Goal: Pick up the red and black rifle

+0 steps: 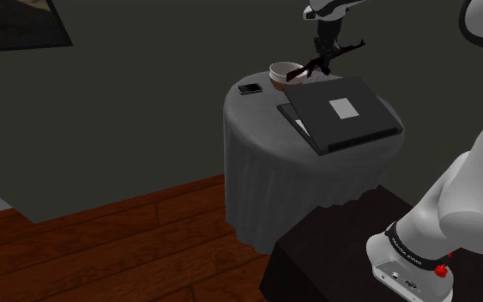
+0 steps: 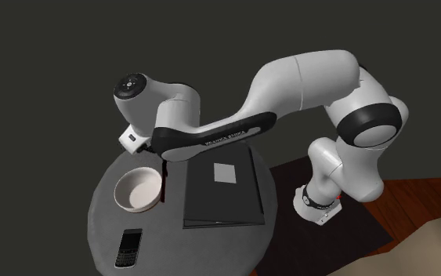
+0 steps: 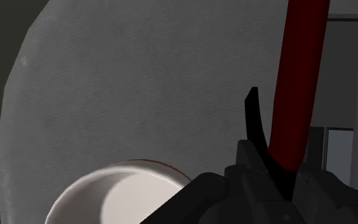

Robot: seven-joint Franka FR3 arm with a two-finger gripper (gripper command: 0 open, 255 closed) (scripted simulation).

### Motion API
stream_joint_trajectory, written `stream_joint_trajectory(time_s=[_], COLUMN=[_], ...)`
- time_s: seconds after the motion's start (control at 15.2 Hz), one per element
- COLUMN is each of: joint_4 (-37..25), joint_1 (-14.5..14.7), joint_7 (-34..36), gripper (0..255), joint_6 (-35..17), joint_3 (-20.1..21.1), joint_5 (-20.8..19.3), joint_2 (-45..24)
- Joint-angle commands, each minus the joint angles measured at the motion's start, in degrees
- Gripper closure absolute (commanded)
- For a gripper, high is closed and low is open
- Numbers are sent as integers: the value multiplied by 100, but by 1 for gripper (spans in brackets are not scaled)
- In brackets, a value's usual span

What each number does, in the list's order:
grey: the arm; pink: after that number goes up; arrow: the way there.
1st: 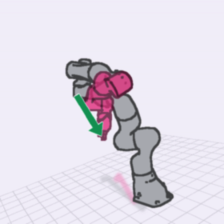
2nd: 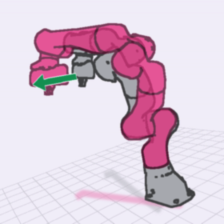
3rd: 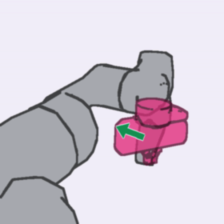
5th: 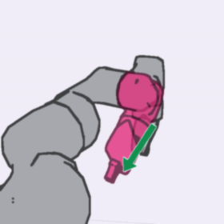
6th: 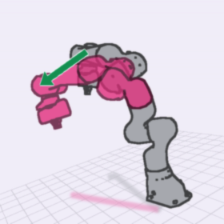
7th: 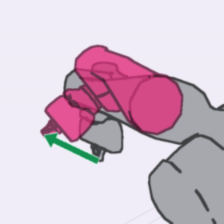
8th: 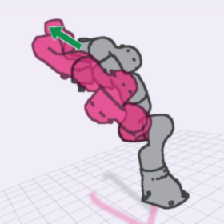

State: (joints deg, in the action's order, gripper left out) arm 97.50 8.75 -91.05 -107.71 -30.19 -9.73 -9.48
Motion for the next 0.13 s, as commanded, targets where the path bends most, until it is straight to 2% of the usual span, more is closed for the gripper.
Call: stream_joint_trajectory(time_s=[0.0,0.07], joint_4=[-94,-95], joint_1=[-7,-8], joint_7=[-29,-29], gripper=[255,255], joint_6=[90,90], joint_3=[-4,-4], joint_5=[8,9], joint_2=[-3,-4])
